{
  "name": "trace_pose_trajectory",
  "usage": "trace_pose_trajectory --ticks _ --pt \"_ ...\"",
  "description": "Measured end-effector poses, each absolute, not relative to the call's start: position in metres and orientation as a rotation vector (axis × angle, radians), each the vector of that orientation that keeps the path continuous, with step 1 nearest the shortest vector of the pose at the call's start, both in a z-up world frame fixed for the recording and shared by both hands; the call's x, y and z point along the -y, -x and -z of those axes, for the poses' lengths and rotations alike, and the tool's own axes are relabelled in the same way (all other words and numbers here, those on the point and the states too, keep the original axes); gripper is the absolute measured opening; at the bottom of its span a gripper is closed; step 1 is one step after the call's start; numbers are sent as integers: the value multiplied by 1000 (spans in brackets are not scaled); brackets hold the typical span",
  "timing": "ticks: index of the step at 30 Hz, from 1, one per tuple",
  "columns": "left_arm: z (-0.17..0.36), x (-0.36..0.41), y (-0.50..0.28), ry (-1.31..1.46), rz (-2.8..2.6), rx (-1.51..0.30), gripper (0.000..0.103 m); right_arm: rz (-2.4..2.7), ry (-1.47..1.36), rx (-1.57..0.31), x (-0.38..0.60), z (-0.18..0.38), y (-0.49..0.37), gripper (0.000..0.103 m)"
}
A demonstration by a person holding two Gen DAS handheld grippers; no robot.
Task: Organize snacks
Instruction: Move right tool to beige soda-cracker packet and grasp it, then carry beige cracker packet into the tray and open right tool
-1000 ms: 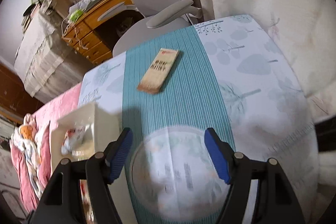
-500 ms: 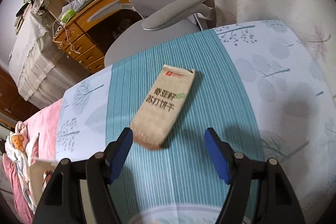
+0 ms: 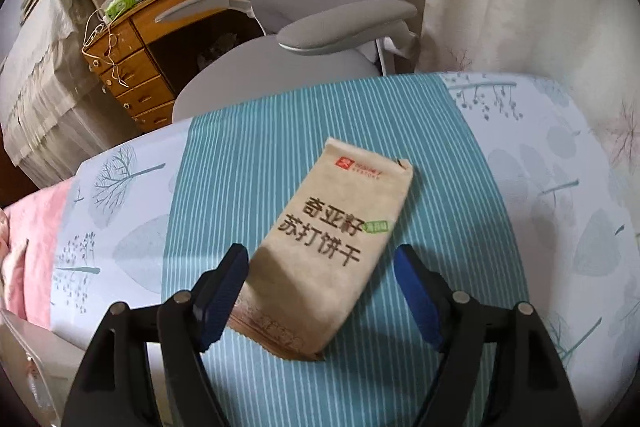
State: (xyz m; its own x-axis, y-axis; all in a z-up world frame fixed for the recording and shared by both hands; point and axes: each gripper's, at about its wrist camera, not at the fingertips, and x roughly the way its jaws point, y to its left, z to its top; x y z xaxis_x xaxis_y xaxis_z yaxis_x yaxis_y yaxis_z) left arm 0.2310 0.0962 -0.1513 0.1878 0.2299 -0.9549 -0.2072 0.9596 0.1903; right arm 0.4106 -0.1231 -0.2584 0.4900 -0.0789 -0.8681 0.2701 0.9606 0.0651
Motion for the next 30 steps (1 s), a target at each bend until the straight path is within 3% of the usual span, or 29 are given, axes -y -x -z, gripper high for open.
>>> trace_pose_trajectory --ticks 5,11,30 --pt "149 -99 -228 1 -312 -1352 86 202 -106 -1032 114 264 -413 76" --pt "139 -101 -221 32 -307 -1336 86 216 -81 -1044 119 261 -405 57" --pt "85 -76 -193 114 -153 -1213 86 143 -139 -1265 126 231 -260 55"
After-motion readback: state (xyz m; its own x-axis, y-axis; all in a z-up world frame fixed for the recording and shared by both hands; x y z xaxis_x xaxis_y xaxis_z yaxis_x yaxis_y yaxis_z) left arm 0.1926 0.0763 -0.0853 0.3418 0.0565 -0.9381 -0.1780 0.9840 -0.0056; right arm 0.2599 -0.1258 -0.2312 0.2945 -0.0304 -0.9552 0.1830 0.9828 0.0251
